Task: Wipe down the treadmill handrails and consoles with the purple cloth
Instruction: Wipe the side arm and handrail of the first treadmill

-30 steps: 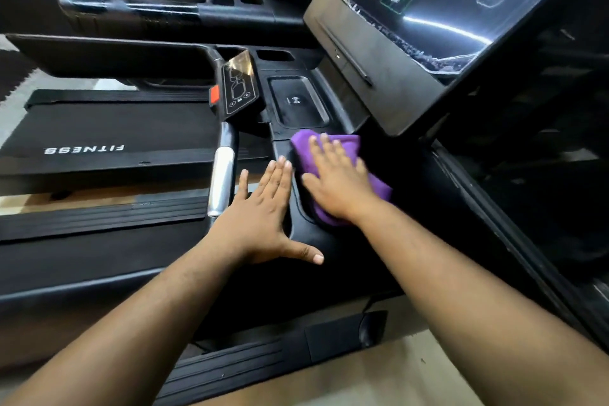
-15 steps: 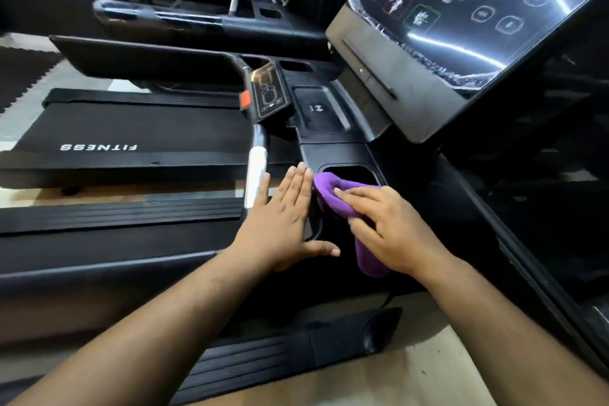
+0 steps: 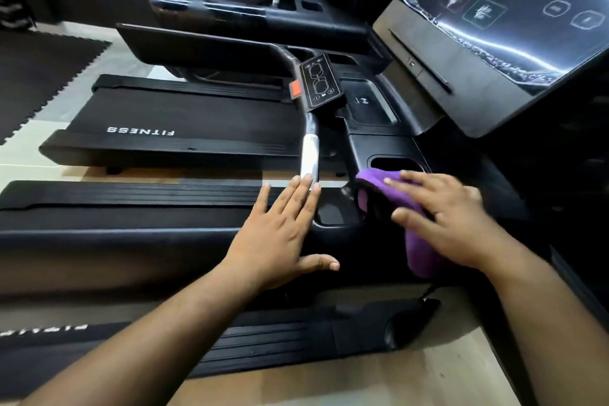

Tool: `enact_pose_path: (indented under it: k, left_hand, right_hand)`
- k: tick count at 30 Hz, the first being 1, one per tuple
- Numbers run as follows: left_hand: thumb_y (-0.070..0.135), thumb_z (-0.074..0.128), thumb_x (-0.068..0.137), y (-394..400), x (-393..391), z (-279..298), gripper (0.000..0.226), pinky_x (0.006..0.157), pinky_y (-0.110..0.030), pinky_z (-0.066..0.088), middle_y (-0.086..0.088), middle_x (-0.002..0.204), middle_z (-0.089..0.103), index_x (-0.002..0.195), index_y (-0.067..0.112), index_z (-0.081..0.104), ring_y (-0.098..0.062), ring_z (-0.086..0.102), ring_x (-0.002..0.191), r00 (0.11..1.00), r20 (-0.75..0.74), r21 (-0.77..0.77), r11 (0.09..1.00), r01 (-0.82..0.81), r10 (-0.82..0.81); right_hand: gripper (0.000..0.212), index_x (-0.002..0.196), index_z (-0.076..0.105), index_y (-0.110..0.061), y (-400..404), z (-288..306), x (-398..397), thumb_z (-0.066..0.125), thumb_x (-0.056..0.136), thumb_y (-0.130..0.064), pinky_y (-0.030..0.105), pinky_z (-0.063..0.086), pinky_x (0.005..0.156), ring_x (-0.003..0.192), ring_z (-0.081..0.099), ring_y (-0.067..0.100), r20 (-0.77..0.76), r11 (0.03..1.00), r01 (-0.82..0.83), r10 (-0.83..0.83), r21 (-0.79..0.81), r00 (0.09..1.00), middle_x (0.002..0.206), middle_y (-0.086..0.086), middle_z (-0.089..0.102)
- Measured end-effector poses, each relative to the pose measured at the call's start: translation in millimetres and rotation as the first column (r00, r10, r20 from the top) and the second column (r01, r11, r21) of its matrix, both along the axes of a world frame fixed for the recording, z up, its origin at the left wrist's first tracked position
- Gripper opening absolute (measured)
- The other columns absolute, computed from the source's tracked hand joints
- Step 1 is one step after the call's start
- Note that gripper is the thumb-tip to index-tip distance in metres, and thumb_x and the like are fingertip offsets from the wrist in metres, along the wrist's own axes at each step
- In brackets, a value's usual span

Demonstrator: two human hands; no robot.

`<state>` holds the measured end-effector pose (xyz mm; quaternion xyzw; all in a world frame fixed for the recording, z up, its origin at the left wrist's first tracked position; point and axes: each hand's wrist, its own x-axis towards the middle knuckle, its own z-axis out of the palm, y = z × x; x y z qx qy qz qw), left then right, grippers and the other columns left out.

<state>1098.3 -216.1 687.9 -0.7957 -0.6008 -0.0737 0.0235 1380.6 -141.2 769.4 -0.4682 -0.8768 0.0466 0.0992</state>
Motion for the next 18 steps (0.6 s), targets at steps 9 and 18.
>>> enact_pose_path:
  k: [9, 18]
  left_hand:
    - [0.097, 0.004, 0.079, -1.9, 3.0, 1.6, 0.12, 0.127, -0.058, -0.002, -0.005, 0.171, -0.006, 0.163, 0.012, -0.004, -0.019, -0.011, 0.158, 1.0, -0.009, 0.067, 0.998, -0.013, 0.014]
    - [0.097, -0.009, 0.073, -27.6, -5.4, -1.5, 0.122, 0.124, -0.06, -0.012, -0.002, 0.173, -0.004, 0.163, 0.015, -0.005, -0.015, -0.014, 0.158, 0.996, -0.002, 0.014, 0.996, -0.091, 0.091]
  right_hand:
    - [0.043, 0.134, 0.067, -0.036, -39.6, -89.3, -39.8, 0.053, 0.096, -0.052, 0.055, 0.04, 0.1, 0.121, 0.057, 0.034, -0.18, 0.912, 0.073, 0.001, 0.404, 0.984, 0.141, 0.002, 0.062]
    - [0.054, 0.142, 0.059, -0.033, -48.7, -103.2, -65.4, 0.048, 0.095, -0.058, 0.06, 0.036, 0.101, 0.128, 0.046, 0.033, -0.12, 0.898, 0.132, -0.089, 0.419, 0.989, 0.149, 0.006, 0.053]
